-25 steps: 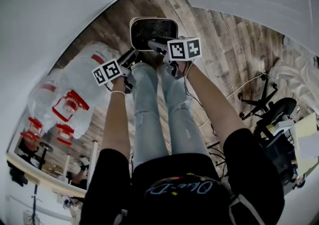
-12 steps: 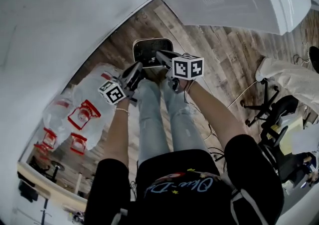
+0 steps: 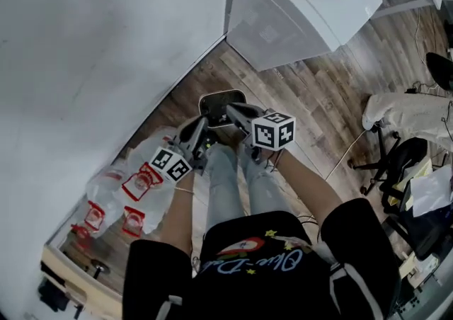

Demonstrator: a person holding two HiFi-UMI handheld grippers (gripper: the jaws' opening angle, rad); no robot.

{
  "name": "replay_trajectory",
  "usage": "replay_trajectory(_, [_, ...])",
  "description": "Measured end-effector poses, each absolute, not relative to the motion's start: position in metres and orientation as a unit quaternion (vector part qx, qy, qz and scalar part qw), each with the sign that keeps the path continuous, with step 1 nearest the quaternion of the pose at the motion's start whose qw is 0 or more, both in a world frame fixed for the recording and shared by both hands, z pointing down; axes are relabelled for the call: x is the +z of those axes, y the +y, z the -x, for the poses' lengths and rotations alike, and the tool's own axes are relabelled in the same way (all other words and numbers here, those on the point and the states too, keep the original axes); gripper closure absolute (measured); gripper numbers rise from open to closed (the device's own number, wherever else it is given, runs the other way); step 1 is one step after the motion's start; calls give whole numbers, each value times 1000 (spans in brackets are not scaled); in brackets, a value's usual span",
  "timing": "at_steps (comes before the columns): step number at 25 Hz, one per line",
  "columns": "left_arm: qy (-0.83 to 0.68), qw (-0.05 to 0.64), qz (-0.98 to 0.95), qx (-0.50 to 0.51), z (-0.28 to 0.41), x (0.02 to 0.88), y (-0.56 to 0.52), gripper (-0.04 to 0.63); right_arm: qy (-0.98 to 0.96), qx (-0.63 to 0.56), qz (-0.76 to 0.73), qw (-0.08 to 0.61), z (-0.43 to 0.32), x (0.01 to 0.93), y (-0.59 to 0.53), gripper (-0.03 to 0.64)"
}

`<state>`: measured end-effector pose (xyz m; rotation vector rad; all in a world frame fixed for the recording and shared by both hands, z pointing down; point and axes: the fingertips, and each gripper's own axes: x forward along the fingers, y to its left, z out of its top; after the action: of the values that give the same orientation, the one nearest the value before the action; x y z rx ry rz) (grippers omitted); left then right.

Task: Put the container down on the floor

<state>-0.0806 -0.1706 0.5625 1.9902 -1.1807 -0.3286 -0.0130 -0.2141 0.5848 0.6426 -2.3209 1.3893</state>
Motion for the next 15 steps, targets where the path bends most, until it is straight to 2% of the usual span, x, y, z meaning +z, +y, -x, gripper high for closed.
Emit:
replay_trajectory(7, [-467, 308, -822, -108, 79, 453, -186, 589, -868, 430, -217, 124, 14, 477, -226, 618])
replay_trajectory(15, [-469, 265, -840, -67, 67, 367, -182, 589, -910, 329, -218, 127, 3, 388, -227, 618])
